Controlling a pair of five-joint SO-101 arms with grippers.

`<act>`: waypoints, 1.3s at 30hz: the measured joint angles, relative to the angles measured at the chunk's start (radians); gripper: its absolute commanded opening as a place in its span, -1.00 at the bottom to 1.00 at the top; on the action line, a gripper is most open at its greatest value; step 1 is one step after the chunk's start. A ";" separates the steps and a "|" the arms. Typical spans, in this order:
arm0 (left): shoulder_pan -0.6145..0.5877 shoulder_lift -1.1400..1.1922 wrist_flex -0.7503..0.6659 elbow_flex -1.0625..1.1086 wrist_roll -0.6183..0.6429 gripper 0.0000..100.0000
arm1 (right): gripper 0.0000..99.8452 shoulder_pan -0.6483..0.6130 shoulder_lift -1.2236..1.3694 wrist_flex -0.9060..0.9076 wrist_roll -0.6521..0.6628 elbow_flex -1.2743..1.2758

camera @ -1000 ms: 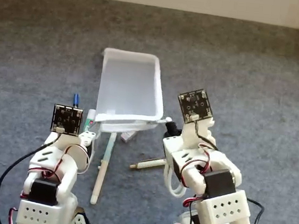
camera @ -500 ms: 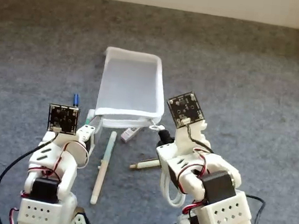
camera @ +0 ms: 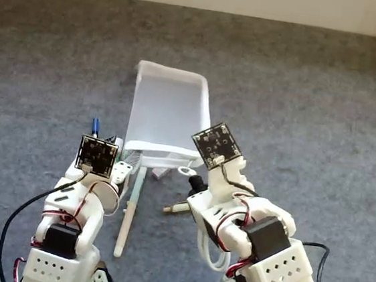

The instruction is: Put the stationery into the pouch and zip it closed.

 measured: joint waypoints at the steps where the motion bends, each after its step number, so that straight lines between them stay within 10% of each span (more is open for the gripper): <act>1: 0.000 0.000 0.000 0.000 0.000 -0.81 | -0.99 -0.002 0.000 0.000 0.000 0.000; 39: -0.046 0.000 0.295 -0.247 -0.060 -0.99 | -0.53 -0.008 -0.199 0.025 0.043 -0.029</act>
